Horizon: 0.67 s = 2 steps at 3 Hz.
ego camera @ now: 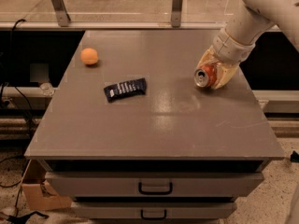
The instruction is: Knock coke can over
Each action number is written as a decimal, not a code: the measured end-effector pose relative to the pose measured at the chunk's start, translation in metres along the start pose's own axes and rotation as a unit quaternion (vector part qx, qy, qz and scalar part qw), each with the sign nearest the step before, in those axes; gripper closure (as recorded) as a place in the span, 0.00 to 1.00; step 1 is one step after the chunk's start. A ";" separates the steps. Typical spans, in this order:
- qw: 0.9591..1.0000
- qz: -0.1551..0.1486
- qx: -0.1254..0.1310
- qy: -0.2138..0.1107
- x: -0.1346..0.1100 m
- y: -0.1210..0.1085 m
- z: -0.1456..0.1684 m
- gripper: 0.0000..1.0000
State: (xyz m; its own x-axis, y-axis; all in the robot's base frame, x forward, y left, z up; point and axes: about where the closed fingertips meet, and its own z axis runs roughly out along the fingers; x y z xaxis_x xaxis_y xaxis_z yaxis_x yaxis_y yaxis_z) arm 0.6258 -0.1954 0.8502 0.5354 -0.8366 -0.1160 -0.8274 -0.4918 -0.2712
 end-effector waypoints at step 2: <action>0.998 -0.038 -0.044 0.007 -0.006 0.002 0.011 1.00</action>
Offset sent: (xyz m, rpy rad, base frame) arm -0.0097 0.0060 -0.0098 -0.1228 0.0790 0.1237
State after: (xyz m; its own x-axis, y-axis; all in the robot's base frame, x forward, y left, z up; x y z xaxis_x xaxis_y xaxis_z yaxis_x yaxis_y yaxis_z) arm 0.6227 -0.1892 0.8395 0.5958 -0.7986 -0.0852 -0.7961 -0.5732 -0.1938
